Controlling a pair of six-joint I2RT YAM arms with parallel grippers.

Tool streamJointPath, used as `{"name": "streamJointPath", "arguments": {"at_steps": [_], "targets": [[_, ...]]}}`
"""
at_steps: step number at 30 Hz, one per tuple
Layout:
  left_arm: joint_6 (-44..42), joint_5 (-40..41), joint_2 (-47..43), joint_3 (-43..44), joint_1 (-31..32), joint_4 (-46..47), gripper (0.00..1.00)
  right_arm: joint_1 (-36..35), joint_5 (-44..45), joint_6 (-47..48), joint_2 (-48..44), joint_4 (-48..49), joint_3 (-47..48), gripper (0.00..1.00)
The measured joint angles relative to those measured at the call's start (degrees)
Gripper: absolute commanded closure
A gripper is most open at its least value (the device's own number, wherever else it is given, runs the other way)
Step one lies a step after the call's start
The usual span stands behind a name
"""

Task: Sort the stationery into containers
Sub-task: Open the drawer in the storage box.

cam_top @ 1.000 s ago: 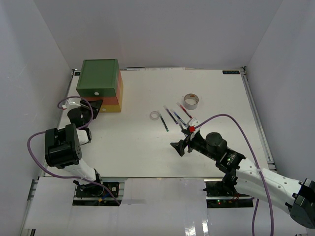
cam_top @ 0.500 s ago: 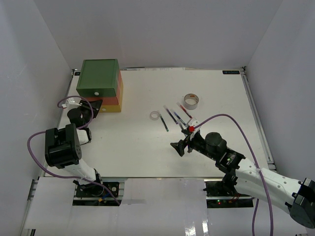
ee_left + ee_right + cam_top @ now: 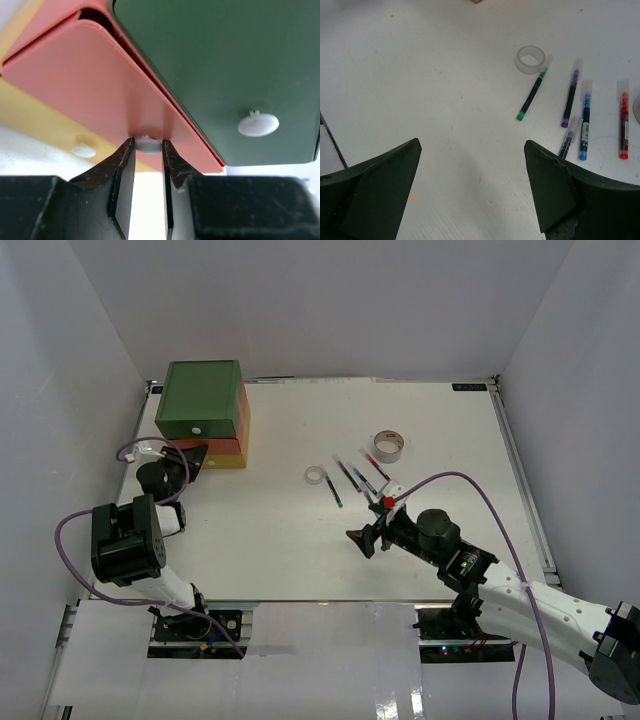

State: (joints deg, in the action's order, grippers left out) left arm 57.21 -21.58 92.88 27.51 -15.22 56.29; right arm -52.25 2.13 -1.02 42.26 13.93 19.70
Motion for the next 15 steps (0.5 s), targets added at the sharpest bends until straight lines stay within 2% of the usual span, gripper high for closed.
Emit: {"name": "streamJointPath", "arguments": {"at_steps": [15], "targets": [[-0.81,0.59,-12.90,-8.35,-0.44,-7.41,0.83,0.00,-0.66,0.00,-0.61,0.07,0.00,0.10]]}}
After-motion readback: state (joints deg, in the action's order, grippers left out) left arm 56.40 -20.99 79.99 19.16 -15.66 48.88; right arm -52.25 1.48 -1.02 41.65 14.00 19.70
